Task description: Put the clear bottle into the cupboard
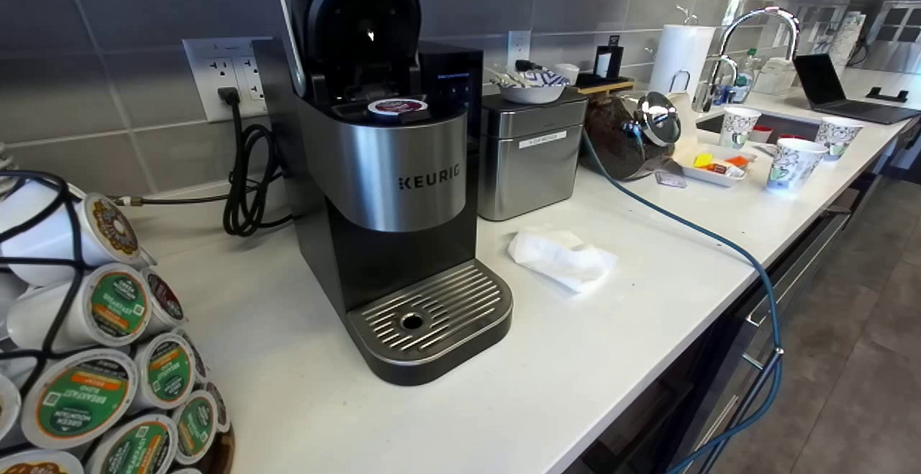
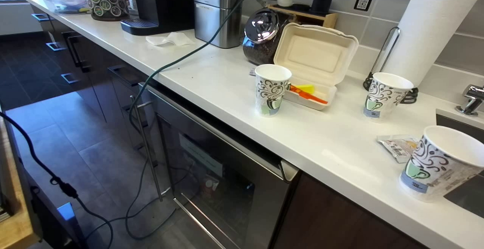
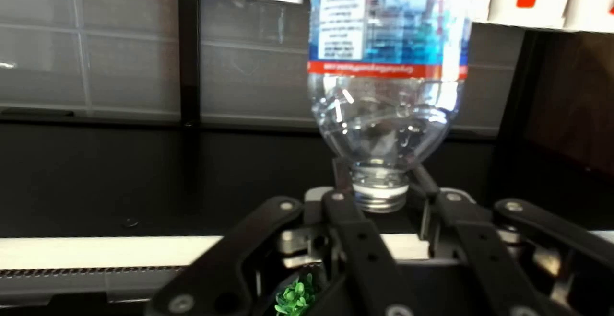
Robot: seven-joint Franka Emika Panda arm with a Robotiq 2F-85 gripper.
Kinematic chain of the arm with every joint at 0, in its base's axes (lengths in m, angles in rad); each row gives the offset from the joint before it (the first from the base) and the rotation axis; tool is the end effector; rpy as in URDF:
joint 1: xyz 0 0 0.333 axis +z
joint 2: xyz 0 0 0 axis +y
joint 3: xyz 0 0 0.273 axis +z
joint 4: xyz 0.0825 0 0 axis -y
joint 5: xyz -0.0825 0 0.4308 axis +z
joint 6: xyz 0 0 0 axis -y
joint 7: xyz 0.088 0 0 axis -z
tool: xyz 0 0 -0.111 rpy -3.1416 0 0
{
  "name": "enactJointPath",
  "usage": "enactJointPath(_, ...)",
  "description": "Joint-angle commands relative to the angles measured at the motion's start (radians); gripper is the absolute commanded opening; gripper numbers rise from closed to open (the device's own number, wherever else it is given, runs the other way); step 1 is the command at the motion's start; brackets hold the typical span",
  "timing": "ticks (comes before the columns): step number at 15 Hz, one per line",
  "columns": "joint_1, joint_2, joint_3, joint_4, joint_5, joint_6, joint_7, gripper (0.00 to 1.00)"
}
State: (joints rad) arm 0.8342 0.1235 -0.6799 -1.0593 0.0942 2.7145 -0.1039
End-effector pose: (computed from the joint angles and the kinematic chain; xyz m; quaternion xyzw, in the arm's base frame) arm 0.5673 0.1342 0.9311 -0.7042 -0.1033 -0.7016 0.0354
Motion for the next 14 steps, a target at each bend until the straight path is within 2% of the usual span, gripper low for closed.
enactJointPath(1,-0.058,0.024,0.044,0.027,0.0,0.002,0.011,0.31)
enactJointPath(2,-0.098,0.043,0.071,0.046,0.0,0.003,0.019,0.08)
enactJointPath(8,-0.165,0.161,0.051,0.22,0.039,0.01,0.124,0.08)
enactJointPath(14,-0.25,0.31,-0.022,0.402,-0.002,-0.021,0.216,0.08)
